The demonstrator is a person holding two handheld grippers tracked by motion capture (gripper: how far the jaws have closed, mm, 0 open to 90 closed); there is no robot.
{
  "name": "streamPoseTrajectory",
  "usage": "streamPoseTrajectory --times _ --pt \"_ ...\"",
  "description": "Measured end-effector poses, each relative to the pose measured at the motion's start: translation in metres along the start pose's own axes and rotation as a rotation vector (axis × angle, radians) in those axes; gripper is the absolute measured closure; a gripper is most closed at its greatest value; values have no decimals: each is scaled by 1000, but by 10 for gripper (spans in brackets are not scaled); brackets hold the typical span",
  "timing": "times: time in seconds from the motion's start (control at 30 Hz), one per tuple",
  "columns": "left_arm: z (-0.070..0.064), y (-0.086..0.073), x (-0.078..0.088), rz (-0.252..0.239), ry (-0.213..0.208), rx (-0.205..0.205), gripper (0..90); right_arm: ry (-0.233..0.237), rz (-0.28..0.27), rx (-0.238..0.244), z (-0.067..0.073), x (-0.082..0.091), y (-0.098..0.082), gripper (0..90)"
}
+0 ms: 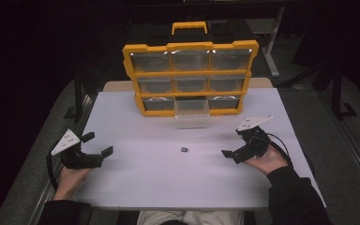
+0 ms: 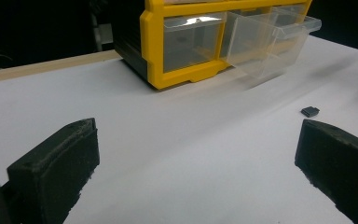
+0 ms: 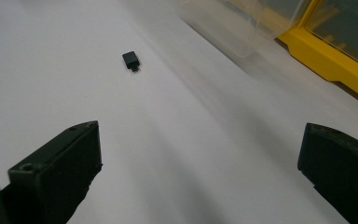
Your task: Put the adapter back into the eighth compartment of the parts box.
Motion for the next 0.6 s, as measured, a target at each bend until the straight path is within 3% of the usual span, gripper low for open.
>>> streamPoseTrajectory --times 0.6 --pt "0 0 0 4 -3 -2 0 40 51 38 5 -19 21 0"
Point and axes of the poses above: each handheld gripper's, and its own axes: x roughly backward along the jaws, y roughly out of its top, z roughly to its left, the point moved 2 cm from there along -x, roughly forward along the jaws, and after that the axes turned 1 degree about y, right-handed, at the moved point
